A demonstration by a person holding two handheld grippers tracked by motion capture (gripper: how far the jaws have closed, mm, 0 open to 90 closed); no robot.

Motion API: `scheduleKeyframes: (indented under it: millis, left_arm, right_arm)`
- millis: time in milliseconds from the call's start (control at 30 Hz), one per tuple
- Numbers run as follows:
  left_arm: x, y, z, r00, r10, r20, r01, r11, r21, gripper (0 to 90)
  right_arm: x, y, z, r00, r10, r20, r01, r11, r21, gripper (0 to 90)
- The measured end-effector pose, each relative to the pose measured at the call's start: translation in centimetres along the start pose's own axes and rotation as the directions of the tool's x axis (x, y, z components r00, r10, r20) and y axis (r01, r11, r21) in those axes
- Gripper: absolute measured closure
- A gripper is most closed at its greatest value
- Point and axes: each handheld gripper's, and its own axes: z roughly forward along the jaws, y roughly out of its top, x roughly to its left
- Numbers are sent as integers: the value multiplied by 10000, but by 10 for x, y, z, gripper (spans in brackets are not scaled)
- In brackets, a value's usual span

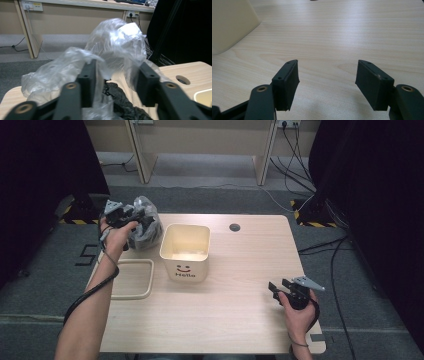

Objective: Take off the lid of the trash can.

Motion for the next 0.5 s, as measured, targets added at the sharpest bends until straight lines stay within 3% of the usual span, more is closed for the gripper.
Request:
scheduleKeyframes:
  millis: [133,300,500]
  left_arm:
    - [0,6,-10,9998,-171,-68,170,9998,-128,422]
    - [2,13,-24,9981,-317,-523,310,9994,-139,364]
    - [9,13,-40,9971,-431,-620,446,9987,242,341]
  right_arm:
    - [0,0,0,10000,-9,21,9,10000,12,351]
    - [0,0,0,10000,-1,33,1,10000,16,351]
    - [0,0,1,10000,-38,41,38,10000,28,350]
